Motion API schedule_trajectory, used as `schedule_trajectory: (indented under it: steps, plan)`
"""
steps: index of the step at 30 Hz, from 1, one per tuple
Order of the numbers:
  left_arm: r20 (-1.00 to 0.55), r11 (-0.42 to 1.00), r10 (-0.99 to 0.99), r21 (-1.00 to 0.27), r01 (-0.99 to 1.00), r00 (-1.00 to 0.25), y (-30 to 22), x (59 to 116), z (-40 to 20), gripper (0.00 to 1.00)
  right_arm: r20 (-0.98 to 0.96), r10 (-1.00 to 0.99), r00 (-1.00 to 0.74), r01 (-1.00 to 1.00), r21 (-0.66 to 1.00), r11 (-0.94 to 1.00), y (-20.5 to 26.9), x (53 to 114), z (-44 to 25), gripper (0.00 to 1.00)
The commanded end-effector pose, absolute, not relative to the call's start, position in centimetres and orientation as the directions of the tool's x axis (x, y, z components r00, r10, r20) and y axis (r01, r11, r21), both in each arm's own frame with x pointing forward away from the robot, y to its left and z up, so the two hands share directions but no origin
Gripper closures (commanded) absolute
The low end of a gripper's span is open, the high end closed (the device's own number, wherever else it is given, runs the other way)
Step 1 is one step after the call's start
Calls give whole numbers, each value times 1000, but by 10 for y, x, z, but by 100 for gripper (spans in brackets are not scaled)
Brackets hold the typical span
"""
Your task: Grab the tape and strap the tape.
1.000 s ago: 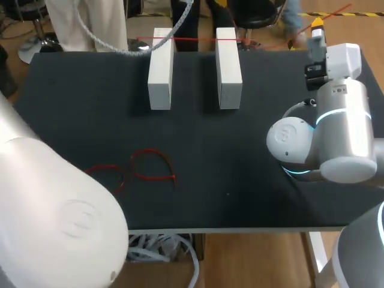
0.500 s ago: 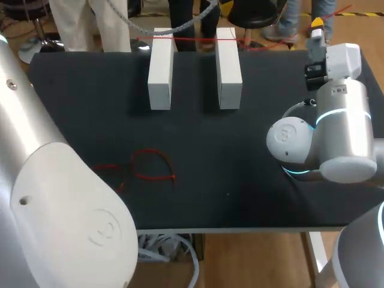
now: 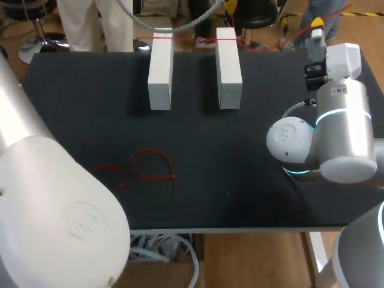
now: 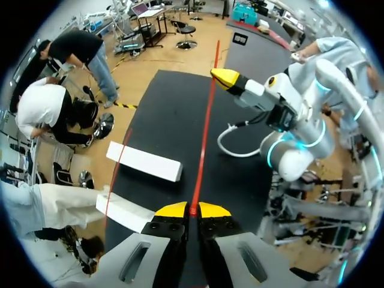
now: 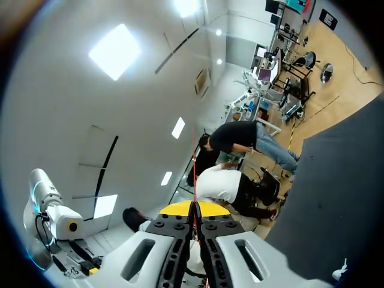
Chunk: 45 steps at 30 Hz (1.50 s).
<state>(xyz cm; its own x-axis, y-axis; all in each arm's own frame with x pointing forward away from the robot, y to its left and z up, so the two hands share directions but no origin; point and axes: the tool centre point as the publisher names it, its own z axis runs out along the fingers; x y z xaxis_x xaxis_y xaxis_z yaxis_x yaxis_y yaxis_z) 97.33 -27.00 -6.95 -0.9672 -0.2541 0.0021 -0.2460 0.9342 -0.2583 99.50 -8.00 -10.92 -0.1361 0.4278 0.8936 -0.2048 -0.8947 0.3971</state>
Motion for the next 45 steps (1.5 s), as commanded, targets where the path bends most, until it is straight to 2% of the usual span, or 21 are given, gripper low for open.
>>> schedule_trajectory:
  steps: [1,9,45]
  plan:
    - [-17,866,-252,-450,-218,-968,-265,962,-75,100,894,428,-131,-206,397,-894,-79,995,-108,100]
    - [26,865,-230,-454,-216,-973,-268,961,-72,100,894,428,-131,-206,397,-894,-79,995,-108,100]
    - [26,865,-230,-454,-216,-973,-268,961,-72,100,894,428,-131,-206,397,-894,-79,995,-108,100]
